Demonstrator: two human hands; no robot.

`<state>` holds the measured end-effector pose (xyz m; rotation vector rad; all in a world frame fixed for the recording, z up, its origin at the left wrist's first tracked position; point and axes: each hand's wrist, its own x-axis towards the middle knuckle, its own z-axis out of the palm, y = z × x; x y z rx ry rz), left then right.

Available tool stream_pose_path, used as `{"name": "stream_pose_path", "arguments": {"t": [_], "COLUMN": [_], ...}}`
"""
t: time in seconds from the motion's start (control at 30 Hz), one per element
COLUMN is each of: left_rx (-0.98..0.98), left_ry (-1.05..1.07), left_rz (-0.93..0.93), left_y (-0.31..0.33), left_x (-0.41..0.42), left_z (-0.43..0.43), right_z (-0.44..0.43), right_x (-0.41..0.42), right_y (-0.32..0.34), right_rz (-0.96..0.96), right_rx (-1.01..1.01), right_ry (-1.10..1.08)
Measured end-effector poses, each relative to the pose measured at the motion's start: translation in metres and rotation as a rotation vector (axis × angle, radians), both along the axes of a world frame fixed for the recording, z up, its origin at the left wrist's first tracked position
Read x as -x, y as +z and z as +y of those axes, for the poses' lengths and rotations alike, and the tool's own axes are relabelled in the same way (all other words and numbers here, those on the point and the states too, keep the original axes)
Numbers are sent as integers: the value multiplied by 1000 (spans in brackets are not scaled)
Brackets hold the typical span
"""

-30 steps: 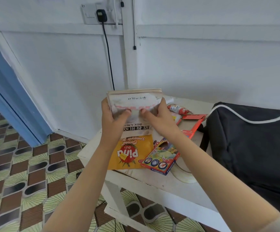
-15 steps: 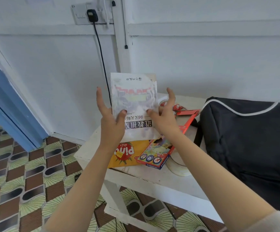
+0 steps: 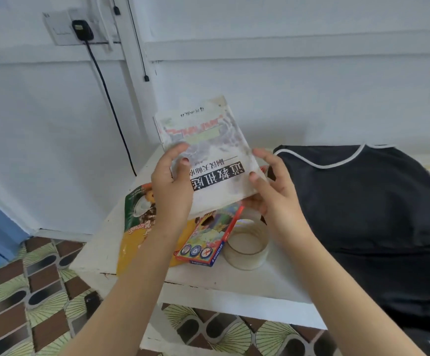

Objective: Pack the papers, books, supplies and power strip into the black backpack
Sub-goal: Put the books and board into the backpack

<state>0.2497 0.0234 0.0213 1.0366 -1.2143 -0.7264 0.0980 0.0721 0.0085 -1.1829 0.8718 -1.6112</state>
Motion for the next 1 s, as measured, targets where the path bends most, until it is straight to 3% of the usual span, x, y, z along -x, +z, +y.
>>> {"name": "stream_pose_path", "arguments": {"t": [0.13, 0.3, 0.4, 0.53, 0.63, 0.73, 0.87, 1.0], "left_rx": [-15, 21, -8, -138, -120, 15, 296, 376], "left_ry": [-52, -203, -368, -644, -795, -906, -1082, -1030], "left_rz": [119, 98, 65, -104, -189, -351, -755, -810], "left_y": [2, -8, -12, -24, -35, -46, -55, -65], "left_x": [40, 94, 117, 140, 153, 160, 166, 165], "left_z": [8, 37, 52, 61, 77, 97, 109, 109], "right_z": [29, 47, 64, 97, 126, 156, 185, 198], "right_x": [3, 24, 46, 80, 105, 125, 145, 149], "right_y": [-13, -21, -21, -22, -26, -29, -28, -33], "right_rz": [-45, -30, -115, -306, -394, -473, -445, -395], "right_rx": [49, 0, -63, -143, -205, -251, -388, -524], "right_ry": [-39, -281, -425, -562, -668, -764, -817, -836]}}
